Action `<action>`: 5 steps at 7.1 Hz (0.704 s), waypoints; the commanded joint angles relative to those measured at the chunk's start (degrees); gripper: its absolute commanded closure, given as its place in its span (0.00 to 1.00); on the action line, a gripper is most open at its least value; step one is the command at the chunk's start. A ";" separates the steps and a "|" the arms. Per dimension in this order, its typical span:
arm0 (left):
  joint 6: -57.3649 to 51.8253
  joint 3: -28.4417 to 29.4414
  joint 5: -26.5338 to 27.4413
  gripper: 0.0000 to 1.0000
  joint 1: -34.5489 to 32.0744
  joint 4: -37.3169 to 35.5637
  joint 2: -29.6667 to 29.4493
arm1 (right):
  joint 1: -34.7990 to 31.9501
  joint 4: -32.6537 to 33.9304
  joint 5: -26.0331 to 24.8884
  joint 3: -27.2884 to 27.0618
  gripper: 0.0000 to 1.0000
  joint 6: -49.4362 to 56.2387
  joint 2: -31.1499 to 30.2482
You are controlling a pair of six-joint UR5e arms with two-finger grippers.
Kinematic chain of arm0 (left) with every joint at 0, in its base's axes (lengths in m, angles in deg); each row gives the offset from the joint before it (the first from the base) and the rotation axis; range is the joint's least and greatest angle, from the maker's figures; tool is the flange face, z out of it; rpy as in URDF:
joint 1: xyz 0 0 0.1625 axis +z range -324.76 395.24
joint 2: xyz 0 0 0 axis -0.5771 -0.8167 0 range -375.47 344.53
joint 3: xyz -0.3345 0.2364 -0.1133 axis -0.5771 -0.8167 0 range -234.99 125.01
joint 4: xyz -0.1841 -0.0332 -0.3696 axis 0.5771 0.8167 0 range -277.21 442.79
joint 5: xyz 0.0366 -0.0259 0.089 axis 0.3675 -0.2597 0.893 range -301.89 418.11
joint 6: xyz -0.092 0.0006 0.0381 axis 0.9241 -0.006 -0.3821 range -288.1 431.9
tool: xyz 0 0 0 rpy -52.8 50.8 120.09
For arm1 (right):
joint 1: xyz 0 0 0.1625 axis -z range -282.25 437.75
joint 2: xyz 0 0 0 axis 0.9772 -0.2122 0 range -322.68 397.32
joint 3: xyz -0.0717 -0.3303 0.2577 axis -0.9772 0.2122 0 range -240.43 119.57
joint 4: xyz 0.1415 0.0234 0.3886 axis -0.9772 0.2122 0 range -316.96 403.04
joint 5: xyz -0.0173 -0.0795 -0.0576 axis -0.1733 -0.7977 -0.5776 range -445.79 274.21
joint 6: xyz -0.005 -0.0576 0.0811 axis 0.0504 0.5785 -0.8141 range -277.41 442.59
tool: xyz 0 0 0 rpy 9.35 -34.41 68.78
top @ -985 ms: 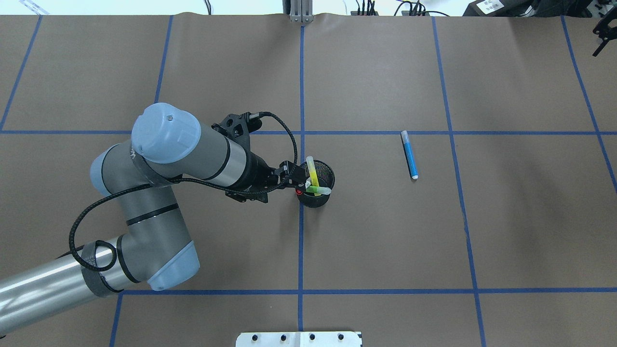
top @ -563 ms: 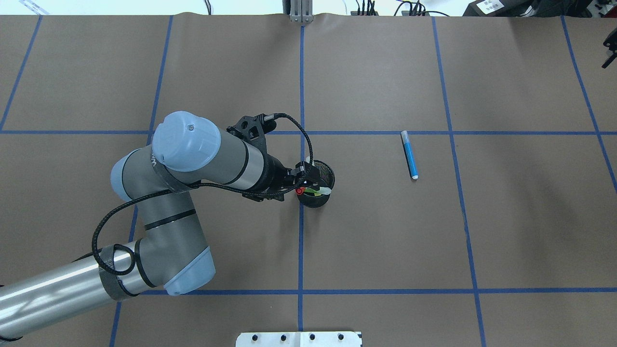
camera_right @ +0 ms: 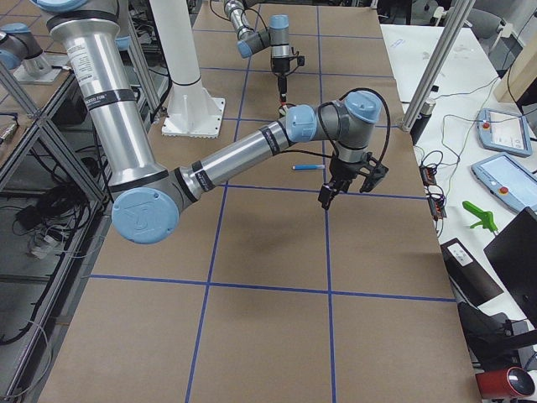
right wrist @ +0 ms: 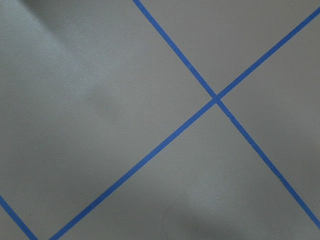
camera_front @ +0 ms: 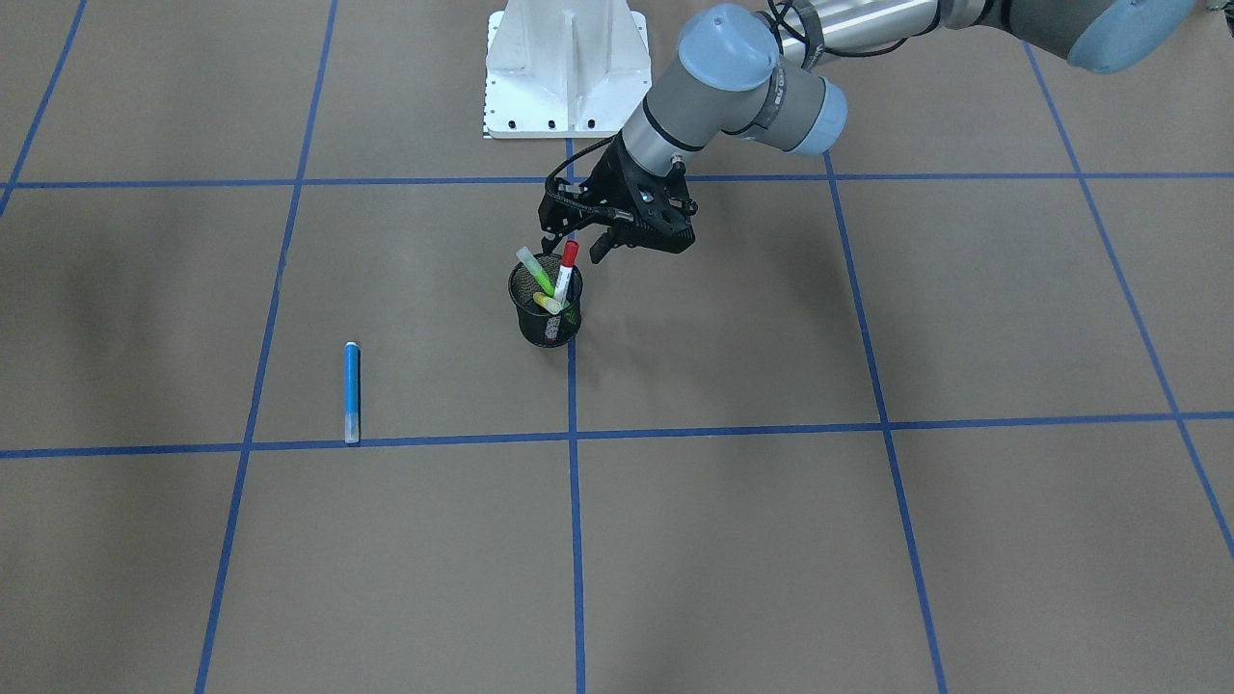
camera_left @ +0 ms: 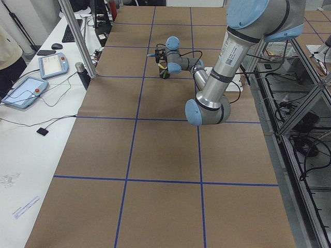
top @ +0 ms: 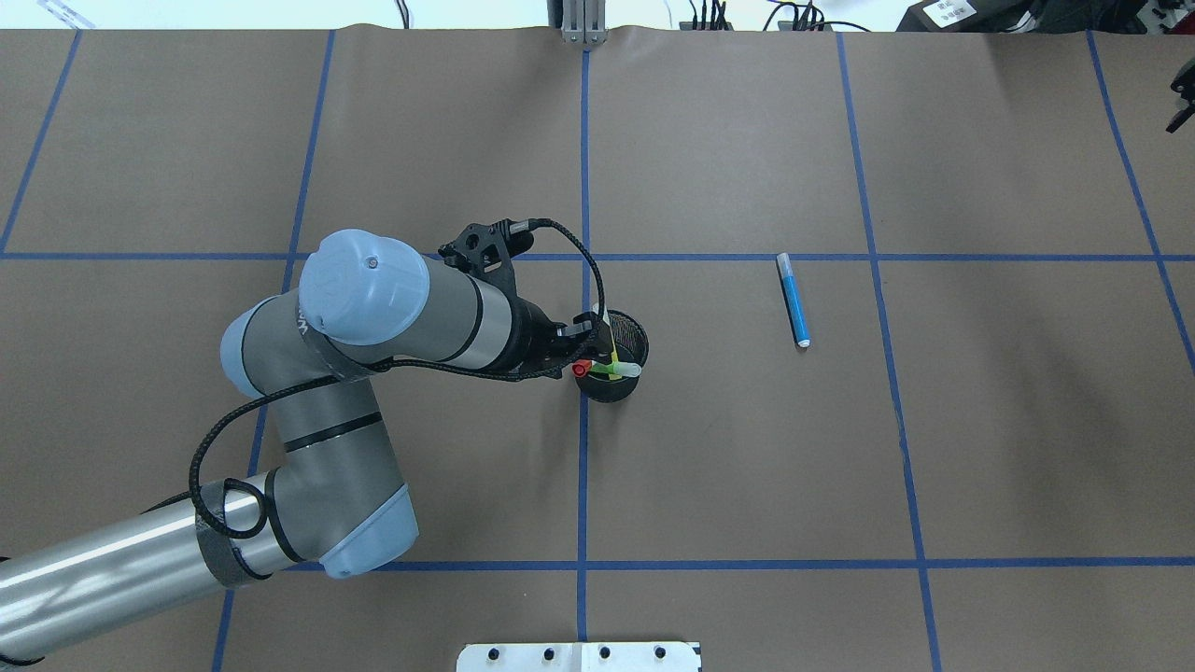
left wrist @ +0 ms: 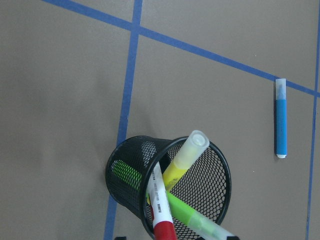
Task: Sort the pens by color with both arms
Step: 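Lower the left gripper into the cup and close on the red-capped marker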
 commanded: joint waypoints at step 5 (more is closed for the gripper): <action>-1.09 -0.46 3.20 0.47 1.26 0.00 0.23 | -2.59 -0.83 -0.21 2.47 0.00 0.04 -1.69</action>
